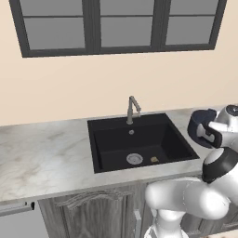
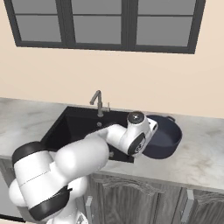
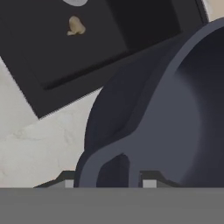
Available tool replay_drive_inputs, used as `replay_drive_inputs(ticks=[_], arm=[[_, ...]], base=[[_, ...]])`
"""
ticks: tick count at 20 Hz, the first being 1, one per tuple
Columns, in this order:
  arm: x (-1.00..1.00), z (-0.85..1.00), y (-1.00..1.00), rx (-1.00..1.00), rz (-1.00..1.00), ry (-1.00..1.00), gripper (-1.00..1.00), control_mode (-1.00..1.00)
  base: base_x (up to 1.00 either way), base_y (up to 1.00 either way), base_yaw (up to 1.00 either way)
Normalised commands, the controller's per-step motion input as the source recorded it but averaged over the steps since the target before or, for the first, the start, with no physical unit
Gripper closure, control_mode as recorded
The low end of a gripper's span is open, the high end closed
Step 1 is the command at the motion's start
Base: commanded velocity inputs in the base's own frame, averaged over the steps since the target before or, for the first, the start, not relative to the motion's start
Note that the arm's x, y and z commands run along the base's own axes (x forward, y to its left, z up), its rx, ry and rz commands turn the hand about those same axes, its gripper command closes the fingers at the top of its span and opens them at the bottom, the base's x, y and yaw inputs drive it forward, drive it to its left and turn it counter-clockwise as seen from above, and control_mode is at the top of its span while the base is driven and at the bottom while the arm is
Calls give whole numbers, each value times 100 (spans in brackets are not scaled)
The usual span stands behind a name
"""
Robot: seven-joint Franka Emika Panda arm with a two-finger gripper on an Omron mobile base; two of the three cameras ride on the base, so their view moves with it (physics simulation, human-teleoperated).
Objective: Dump the garlic from the pot into the sink. Then turn on the water and wash the garlic. Then turn off the water and put the garlic back in the pot.
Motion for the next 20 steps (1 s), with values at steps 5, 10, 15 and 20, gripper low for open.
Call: replay_drive_inputs(ticks=[5, 10, 15, 20], arm=[[5, -16, -8, -2, 0, 0, 100, -100], [4, -17, -16, -3, 0, 0, 100, -100], [5, -12, -17, 0, -1, 1, 100, -100], [4, -8, -9, 0, -1, 0, 100, -100]], base=[[0, 0, 0], [0, 0, 0], [0, 0, 0], [0, 0, 0]])
